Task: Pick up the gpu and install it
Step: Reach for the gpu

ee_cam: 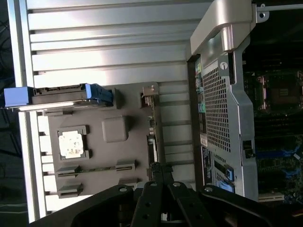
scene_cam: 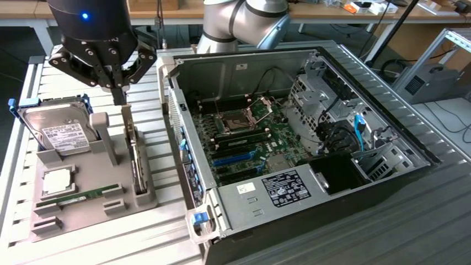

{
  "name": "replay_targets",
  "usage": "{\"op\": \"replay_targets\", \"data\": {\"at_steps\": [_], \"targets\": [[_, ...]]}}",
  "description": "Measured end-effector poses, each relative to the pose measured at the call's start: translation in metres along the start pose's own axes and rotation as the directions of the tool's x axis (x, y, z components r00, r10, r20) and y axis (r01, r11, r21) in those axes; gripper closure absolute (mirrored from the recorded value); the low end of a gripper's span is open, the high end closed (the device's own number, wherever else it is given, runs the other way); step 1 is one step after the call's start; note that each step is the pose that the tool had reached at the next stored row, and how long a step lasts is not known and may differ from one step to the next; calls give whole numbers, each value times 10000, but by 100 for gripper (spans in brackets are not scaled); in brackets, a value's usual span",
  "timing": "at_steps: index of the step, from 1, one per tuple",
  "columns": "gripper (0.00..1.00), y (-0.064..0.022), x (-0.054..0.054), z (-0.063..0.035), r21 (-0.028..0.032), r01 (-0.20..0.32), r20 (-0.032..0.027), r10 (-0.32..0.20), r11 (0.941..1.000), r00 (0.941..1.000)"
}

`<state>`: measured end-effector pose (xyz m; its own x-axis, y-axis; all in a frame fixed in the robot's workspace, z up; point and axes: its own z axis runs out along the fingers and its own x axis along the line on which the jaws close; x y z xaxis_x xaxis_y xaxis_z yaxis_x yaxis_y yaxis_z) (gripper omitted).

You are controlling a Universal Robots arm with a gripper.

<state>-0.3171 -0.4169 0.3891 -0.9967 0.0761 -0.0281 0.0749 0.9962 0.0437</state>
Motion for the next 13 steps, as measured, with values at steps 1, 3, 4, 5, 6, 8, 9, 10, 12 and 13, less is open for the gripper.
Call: {"op": "replay_targets", "data": {"at_steps": [1,3,4,5,6,8,9,10,12,13], "targets": [[89,-21,2,-1,1,0,-1,0,10000,10000],[89,-55,4,-3,0,0,0,0,10000,10000],[89,-73,5,-3,0,-1,0,1,10000,10000],[89,-92,7,-4,0,0,0,0,10000,10000],[89,-109,8,-5,0,-1,0,1,10000,10000],[89,-146,11,-6,-1,-1,0,1,10000,10000],[89,-157,12,-8,0,-1,-1,1,10000,10000],[89,-170,13,-8,0,-1,0,1,10000,10000],[89,-195,14,-9,1,0,-1,0,10000,10000],[89,-220,16,-9,1,0,0,0,10000,10000]]}}
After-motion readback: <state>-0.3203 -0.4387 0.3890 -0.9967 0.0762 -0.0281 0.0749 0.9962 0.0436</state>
